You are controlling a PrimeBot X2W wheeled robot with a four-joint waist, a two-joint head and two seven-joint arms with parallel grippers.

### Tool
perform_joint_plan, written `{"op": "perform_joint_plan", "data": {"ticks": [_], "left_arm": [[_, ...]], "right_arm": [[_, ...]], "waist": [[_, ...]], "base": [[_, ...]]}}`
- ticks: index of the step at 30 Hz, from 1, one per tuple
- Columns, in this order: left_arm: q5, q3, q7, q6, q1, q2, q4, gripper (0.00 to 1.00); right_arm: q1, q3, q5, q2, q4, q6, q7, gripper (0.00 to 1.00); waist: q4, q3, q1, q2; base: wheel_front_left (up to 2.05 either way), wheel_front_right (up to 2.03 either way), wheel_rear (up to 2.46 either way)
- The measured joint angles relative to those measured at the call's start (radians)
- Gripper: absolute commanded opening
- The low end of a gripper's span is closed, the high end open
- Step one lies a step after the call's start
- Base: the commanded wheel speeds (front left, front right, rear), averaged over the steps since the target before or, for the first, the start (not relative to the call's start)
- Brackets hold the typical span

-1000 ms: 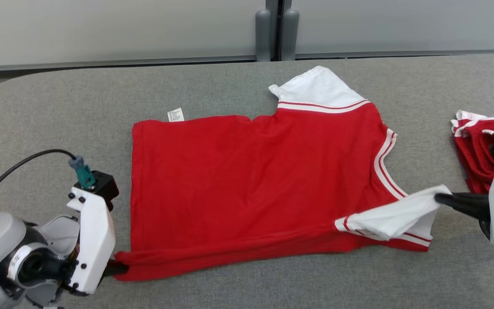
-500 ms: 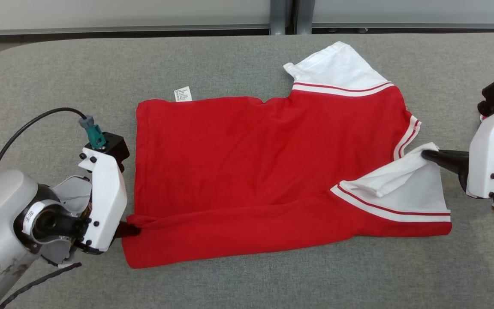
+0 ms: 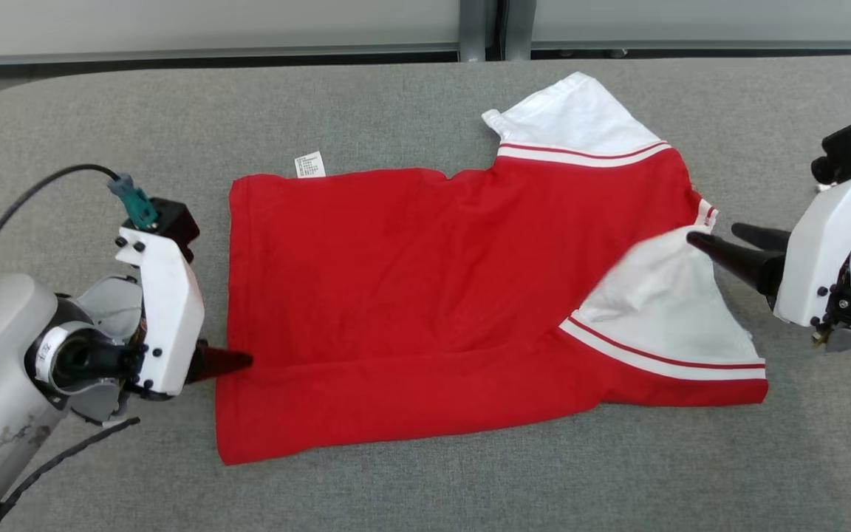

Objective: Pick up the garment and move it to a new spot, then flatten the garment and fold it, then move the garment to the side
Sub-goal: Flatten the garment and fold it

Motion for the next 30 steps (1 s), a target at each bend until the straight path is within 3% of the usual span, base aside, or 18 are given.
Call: {"op": "perform_joint_plan", "data": {"ticks": [6,11,18,19,25,30], "left_arm": [[0.041,0.059,-0.184,-0.028,0.003,0.024,0.018,1.0],[0.17,0.099,-0.466,-0.018,0.065,0.053,-0.007,1.0],[0.268,0.148,-0.807,0.132,0.258,0.067,-0.126,1.0],[0.268,0.148,-0.807,0.132,0.258,0.067,-0.126,1.0],[0.282,0.198,-1.032,0.285,0.473,0.053,-0.258,1.0],[0.282,0.204,-1.147,0.379,0.62,0.011,-0.295,1.0]], "right_arm": [[0.029,0.015,-0.012,-0.006,-0.026,0.0,-0.202,1.0],[0.11,-0.003,-0.065,-0.017,-0.039,0.0,-0.413,1.0],[0.291,-0.116,-0.135,0.018,-0.041,0.0,-0.695,1.0],[0.291,-0.116,-0.135,0.018,-0.041,0.0,-0.695,1.0],[0.442,-0.202,-0.173,0.089,-0.038,0.0,-0.826,1.0],[0.518,-0.216,-0.22,0.153,0.005,0.0,-0.865,1.0]], "waist": [[-0.004,-0.048,0.0,0.0],[-0.007,-0.102,0.0,0.0],[0.0,-0.165,0.0,0.0],[0.0,-0.165,0.0,0.0],[0.0,-0.169,0.0,0.0],[0.002,-0.159,0.0001,0.0]], "base": [[0.0,0.0,0.0],[0.0,0.0,0.0],[0.0,0.0,0.0],[0.0,0.0,0.0],[0.0,0.0,0.0],[0.0,0.0,0.0]]}}
